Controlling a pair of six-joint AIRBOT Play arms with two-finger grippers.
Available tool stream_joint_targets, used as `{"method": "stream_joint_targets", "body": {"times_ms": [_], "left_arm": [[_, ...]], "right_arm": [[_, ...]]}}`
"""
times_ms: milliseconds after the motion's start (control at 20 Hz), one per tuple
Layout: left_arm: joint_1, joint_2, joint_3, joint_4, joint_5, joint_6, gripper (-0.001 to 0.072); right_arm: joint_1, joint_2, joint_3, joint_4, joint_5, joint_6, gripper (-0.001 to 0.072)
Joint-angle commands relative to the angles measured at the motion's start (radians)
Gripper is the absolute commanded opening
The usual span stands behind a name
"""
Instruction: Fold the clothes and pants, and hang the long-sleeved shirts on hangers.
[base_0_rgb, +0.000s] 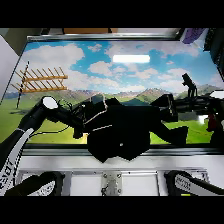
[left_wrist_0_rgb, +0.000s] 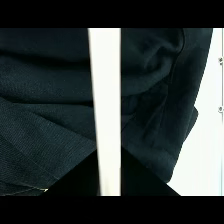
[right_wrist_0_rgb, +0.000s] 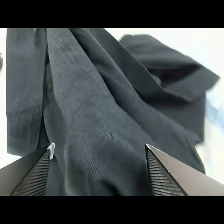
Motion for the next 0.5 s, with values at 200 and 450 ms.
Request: {"method": "stream_joint_targets", "body": {"times_ms": [200,450], "left_arm": [[0.001,0.000,0.000,0.000,0.001,0.000,0.0022],[0.001,0.000,0.000,0.000,0.003,0.000,0.0022]], "right_arm": [[0.108,-0.077,-0.012,0.050,0.003,-0.081,0.0638],[0.129,-0.077,-0.012,0.052,0.003,-0.080,0.0638]]}}
